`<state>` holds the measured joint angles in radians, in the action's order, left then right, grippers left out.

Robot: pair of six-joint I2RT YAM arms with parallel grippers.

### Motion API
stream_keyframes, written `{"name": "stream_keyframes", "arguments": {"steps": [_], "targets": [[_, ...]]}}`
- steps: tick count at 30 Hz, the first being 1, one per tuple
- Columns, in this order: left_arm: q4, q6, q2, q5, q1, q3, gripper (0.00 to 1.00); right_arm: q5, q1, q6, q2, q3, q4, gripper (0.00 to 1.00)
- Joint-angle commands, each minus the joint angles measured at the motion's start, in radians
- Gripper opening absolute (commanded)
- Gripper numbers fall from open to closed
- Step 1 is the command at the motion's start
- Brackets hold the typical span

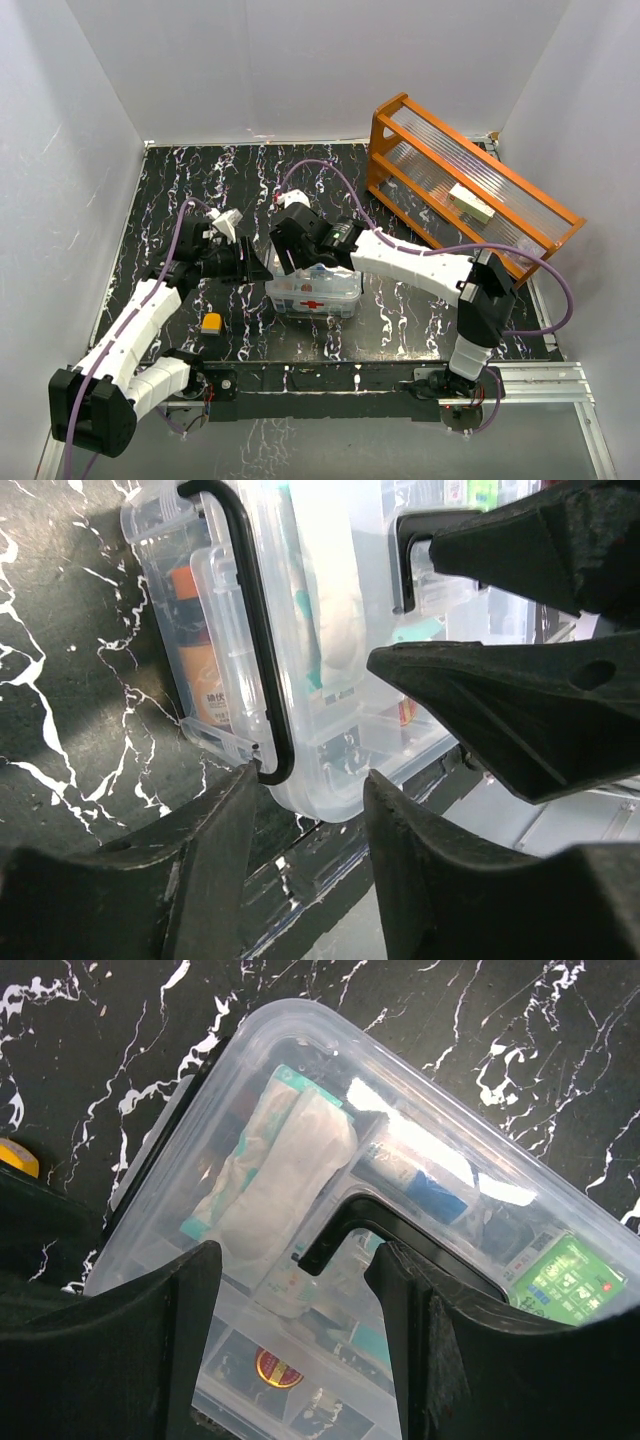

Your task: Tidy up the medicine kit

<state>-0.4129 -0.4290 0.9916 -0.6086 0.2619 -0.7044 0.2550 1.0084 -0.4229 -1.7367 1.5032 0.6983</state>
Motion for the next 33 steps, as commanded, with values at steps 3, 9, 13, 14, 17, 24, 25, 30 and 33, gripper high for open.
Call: {"name": "stream_keyframes", "arguments": {"steps": [3,9,13,14,17,24,25,30,33], "targets": [[-0.079,0.022,-0.018,0.129,0.005,-0.119,0.57,0.089,-0.029,-0.074,0.096,-0.011,-0.061,0.63],[0.035,-0.05,-0.054,0.193,0.004,-0.071,0.72,0.265,-0.054,-0.16,0.24,-0.109,-0.079,0.66],[0.096,-0.086,-0.028,0.176,0.004,-0.034,0.74,0.283,-0.103,-0.272,0.361,-0.267,-0.051,0.72],[0.114,-0.091,-0.016,0.16,0.004,-0.028,0.73,0.277,-0.119,-0.307,0.389,-0.311,-0.039,0.75],[0.17,-0.108,0.021,0.116,0.004,-0.015,0.73,0.216,-0.174,-0.376,0.472,-0.439,-0.039,0.8],[0.186,-0.12,0.119,0.091,0.004,-0.026,0.69,-0.065,-0.262,-0.358,0.529,-0.562,-0.184,0.77],[0.191,-0.123,0.13,0.079,0.004,-0.028,0.68,-0.091,-0.267,-0.359,0.521,-0.565,-0.194,0.75],[0.246,-0.157,0.172,-0.004,0.004,-0.014,0.57,-0.194,-0.298,-0.365,0.495,-0.581,-0.26,0.56],[0.28,-0.178,0.187,-0.023,0.004,-0.017,0.49,-0.232,-0.315,-0.356,0.483,-0.579,-0.298,0.48]]}}
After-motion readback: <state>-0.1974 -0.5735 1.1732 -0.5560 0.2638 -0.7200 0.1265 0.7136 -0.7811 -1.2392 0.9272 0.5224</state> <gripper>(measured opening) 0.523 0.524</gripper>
